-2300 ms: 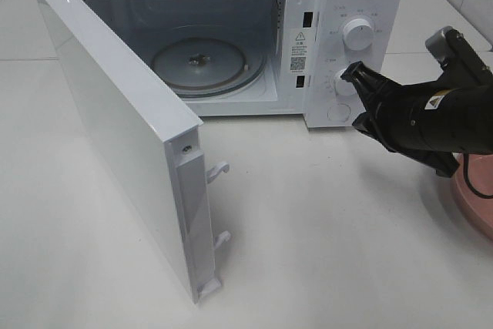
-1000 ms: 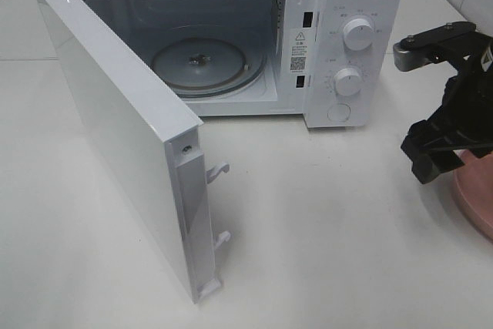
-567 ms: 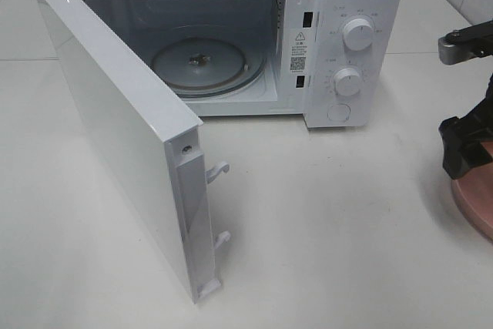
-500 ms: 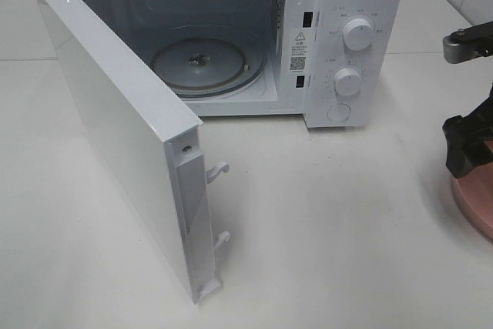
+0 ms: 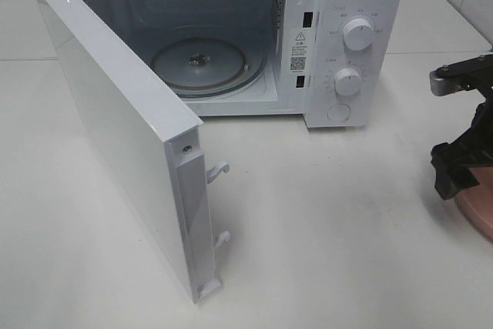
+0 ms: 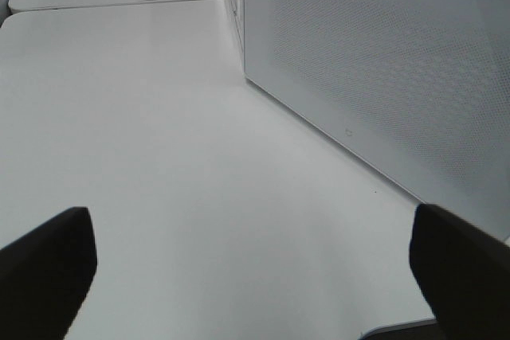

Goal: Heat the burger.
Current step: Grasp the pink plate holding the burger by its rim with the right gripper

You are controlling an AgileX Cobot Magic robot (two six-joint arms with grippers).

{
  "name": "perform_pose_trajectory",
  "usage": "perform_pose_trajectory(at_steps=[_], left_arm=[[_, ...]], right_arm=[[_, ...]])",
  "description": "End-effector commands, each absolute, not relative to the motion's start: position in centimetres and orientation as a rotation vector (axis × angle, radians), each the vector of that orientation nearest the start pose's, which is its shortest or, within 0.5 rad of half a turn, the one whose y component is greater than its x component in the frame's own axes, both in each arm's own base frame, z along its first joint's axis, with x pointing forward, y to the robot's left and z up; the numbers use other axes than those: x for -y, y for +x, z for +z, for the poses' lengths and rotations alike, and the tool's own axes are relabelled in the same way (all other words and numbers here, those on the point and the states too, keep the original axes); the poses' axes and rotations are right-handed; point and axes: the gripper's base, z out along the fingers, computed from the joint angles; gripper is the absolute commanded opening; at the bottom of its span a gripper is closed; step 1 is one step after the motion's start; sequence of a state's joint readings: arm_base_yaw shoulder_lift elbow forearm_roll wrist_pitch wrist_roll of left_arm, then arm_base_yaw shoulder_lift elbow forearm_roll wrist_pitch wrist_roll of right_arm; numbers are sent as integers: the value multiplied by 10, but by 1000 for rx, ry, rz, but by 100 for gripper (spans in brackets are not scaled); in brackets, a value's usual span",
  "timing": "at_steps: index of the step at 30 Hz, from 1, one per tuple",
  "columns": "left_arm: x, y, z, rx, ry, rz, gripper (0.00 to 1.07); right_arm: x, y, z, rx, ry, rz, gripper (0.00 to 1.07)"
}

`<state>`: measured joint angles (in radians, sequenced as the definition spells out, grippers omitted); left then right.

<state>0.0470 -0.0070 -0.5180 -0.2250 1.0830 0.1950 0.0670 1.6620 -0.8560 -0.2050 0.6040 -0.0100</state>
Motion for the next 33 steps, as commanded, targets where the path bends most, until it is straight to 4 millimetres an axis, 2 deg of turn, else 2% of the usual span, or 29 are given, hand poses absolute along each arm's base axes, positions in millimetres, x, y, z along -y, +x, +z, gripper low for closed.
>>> perform_pose_trajectory(at_steps=[1, 7, 9, 19, 28, 30, 33], left_arm=[[18, -11, 283, -1992, 157, -112, 100], [18, -11, 283, -1992, 157, -112, 100], [18, -11, 283, -1992, 156, -112, 100], [18, -11, 283, -1992, 157, -112, 100], [18, -11, 283, -1992, 157, -112, 100], [18, -11, 283, -1992, 157, -112, 100], [18, -11, 283, -1992, 157, -112, 100]], right_arm=[[-4, 293, 151, -2886, -320, -187, 89], [0, 296, 134, -2926, -307, -182, 85], [6, 297, 122, -2958, -280, -179, 82], [15, 299, 115, -2959, -229, -175, 79], [15, 298, 107, -2992, -208, -171, 74], [15, 298, 107, -2994, -200, -171, 67], [15, 298, 107, -2995, -197, -171, 63]])
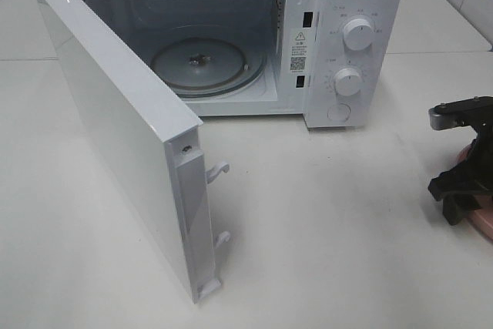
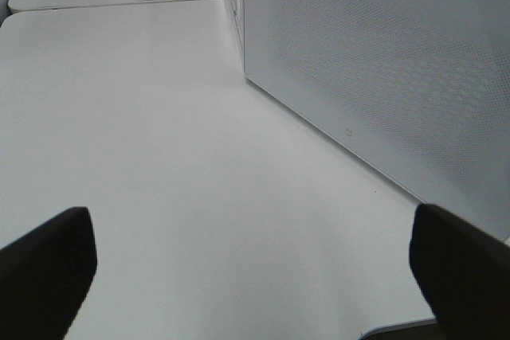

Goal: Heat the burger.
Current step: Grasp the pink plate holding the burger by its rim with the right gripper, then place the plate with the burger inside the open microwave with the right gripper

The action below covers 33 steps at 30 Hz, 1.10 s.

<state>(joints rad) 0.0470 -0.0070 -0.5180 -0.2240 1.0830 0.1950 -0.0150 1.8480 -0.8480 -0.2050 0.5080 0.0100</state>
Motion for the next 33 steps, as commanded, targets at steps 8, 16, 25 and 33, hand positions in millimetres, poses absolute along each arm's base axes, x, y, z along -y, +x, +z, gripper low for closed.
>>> perform_pose_trajectory(at_steps=[8, 16, 25, 33], left_arm=[[18, -11, 283, -1992, 157, -112, 100], [18, -11, 283, -1992, 157, -112, 100], [18, -11, 283, -1992, 157, -112, 100], [18, -11, 283, -1992, 157, -112, 100]], right_arm=[[15, 298, 107, -2997, -154, -169, 13], [15, 294, 107, -3038, -83, -173, 0], [6, 292, 109, -3054, -97, -249, 0], [-11, 290, 110, -3053, -176, -357, 0]])
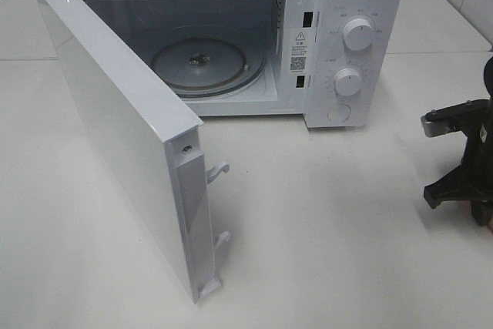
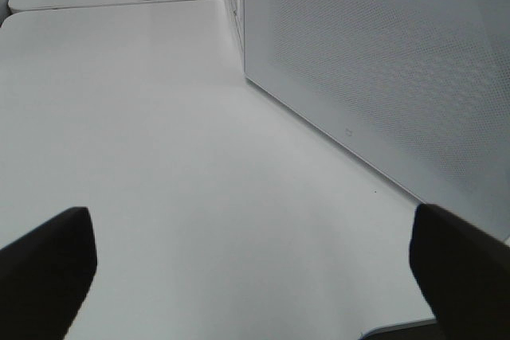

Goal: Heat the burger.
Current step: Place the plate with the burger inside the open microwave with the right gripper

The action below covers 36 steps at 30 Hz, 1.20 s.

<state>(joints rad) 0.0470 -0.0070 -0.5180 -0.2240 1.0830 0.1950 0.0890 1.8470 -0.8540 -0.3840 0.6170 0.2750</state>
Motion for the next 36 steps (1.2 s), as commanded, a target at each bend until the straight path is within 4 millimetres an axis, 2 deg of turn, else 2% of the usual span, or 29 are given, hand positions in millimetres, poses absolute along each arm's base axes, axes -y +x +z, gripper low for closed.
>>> perform_pose_trajectory(at_steps=[1, 13, 23, 36], left_arm=[[18, -11, 283, -1992, 157, -112, 100], [18, -11, 283, -1992, 157, -112, 100], [18, -11, 283, -1992, 157, -112, 100], [18, -11, 283, -1992, 157, -112, 100]], right_arm=[[-15, 290, 110, -3049, -204, -374, 0], [-31, 286, 115, -3017, -299, -535, 0], [-38, 281, 145, -2934, -340, -582, 0], [-55, 263, 181, -2869, -413, -658, 0]])
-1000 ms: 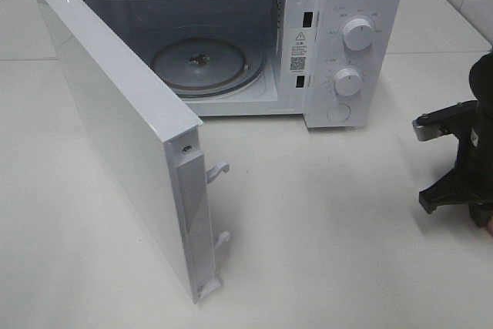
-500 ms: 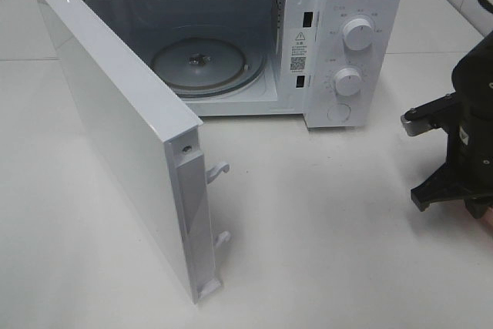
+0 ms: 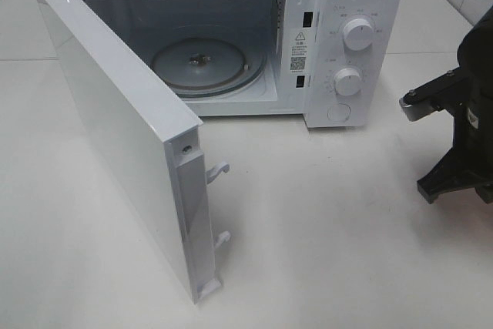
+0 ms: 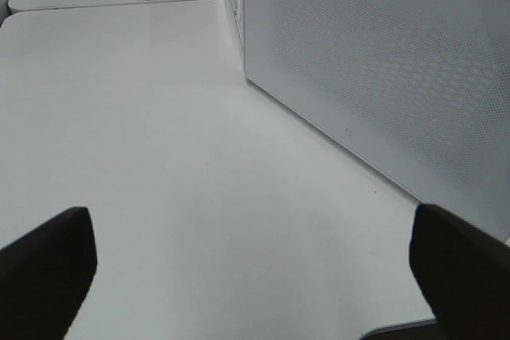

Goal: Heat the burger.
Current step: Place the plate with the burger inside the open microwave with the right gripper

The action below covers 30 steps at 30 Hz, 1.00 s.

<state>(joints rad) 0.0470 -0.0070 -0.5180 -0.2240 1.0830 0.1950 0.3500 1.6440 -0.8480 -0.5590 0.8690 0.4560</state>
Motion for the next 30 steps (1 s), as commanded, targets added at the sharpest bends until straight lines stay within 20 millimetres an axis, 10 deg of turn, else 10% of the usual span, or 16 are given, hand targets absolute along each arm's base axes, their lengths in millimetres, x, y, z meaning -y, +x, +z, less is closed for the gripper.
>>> perform_pose_trajectory(at_steps=[1, 30], left_arm=[[18, -11, 283, -1992, 157, -112, 100], [18, -11, 283, -1992, 157, -112, 100]], right_arm=[[-55, 263, 181, -2869, -413, -658, 0], [-98, 184, 211, -2724, -705, -720, 0]])
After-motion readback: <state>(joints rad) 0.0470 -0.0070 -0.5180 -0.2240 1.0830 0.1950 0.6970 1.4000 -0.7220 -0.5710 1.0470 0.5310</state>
